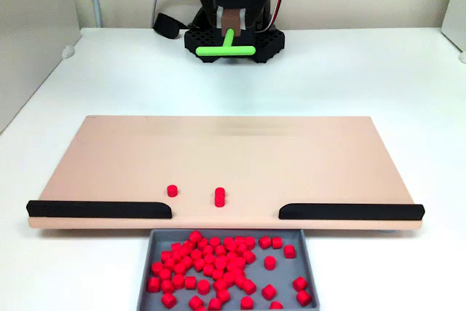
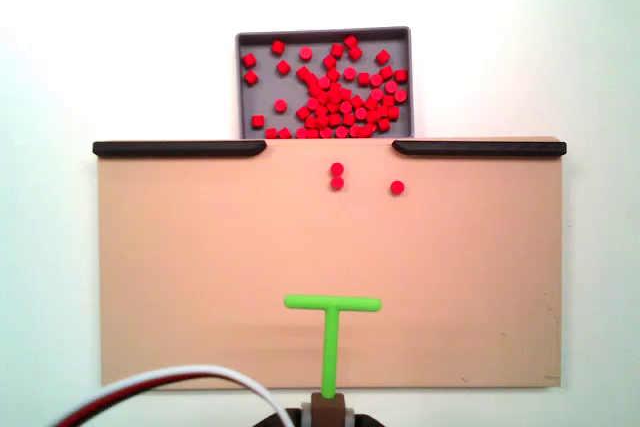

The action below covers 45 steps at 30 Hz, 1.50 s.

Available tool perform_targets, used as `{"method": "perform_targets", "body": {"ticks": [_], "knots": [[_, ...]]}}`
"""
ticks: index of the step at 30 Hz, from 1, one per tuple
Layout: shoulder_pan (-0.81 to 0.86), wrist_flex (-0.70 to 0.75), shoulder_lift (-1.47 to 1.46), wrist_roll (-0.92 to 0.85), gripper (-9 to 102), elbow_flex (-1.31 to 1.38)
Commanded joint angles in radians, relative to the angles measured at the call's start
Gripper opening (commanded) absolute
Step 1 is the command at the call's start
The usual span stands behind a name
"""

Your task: Gather the left side granules

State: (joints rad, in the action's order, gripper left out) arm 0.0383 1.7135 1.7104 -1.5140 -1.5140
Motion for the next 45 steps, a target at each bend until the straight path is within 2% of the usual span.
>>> {"method": "perform_targets", "body": {"ticks": [1, 29, 36, 45], "knots": [[0.014, -0.002, 0.038, -0.072, 0, 0.005], [0.021, -0.003, 0.000, -0.058, 0, 0.021], [0.000, -0.003, -0.011, 0.023, 0, 0.023], [-0.009, -0.003, 0.008, 0.018, 0, 0.023]]}}
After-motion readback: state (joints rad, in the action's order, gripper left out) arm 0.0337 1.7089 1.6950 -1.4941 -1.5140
